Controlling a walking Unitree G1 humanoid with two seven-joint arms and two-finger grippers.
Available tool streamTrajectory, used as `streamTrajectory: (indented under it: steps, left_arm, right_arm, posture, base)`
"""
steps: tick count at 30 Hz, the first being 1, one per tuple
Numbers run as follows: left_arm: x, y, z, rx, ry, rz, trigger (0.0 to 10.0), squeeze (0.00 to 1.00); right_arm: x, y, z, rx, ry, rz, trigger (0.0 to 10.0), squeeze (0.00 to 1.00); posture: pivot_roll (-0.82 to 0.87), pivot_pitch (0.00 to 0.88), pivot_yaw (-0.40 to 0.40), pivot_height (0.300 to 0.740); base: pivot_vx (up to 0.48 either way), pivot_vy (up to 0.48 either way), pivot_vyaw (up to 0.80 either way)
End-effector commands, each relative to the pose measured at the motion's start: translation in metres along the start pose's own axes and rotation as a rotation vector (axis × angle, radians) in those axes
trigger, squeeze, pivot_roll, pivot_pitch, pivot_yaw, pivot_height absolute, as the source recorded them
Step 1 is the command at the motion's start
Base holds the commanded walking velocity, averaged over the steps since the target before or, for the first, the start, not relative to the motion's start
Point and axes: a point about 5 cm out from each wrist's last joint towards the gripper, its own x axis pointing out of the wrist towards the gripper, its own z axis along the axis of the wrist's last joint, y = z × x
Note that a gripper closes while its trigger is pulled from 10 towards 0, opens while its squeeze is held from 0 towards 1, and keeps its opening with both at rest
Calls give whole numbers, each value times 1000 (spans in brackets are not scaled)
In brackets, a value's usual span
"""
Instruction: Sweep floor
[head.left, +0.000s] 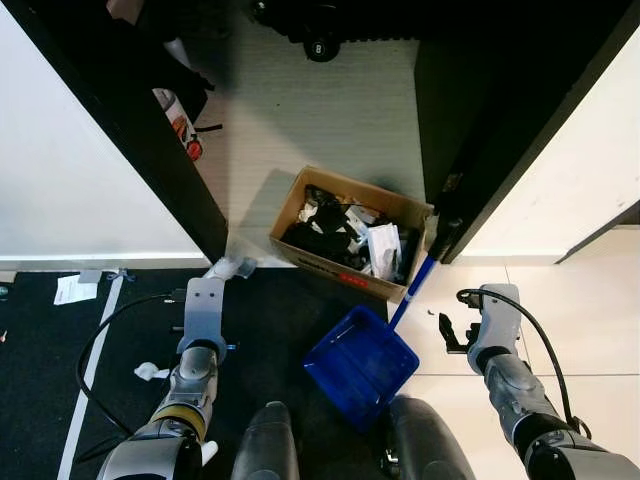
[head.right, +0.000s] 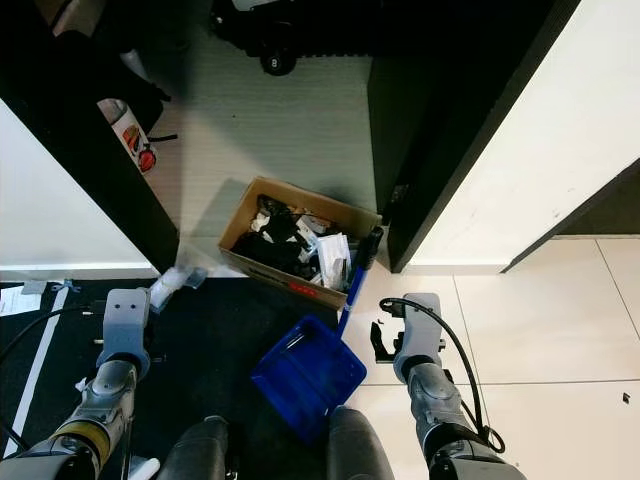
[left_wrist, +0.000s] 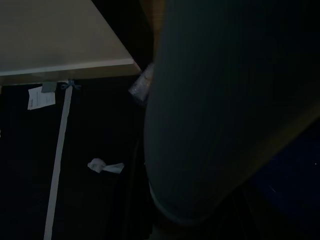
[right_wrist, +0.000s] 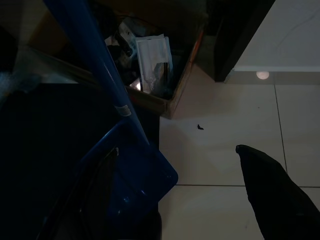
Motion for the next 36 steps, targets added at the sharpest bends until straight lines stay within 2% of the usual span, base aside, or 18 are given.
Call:
streamTrajectory:
  steps: [1, 7, 12, 18, 36]
  left_arm:
    - [-5, -6, -14, -36, 43, -27, 10000, 0]
    - [-6, -8, -16, -22, 52, -23, 10000, 0]
    - [-7, -9, -17, 11, 55, -13, 10000, 0]
    - [-7, -10, -19, 14, 60, -16, 10000, 0]
    - [-6, -10, -17, 66, 65, 20, 10000, 0]
  right_arm:
    - [-5, -2, -9, -3, 23, -14, 10000, 0]
    - [-5, -2, -12, -36, 48, -24, 10000, 0]
    - [-6, -2, -14, -31, 56, -24, 10000, 0]
    - [-6, 0, -15, -37, 62, -22, 10000, 0]
    - [-4, 4, -13, -59, 61, -18, 10000, 0]
  posture:
    - [-51, 117, 7, 740]
    - [-52, 72, -4, 740]
    - [-50, 49, -3, 740]
    - [-56, 7, -3, 740]
    - [-52, 0, 3, 740]
  base:
    - [0, 0, 0]
    - [0, 0, 0]
    - [0, 0, 0]
    - [0, 0, 0]
    - [0, 0, 0]
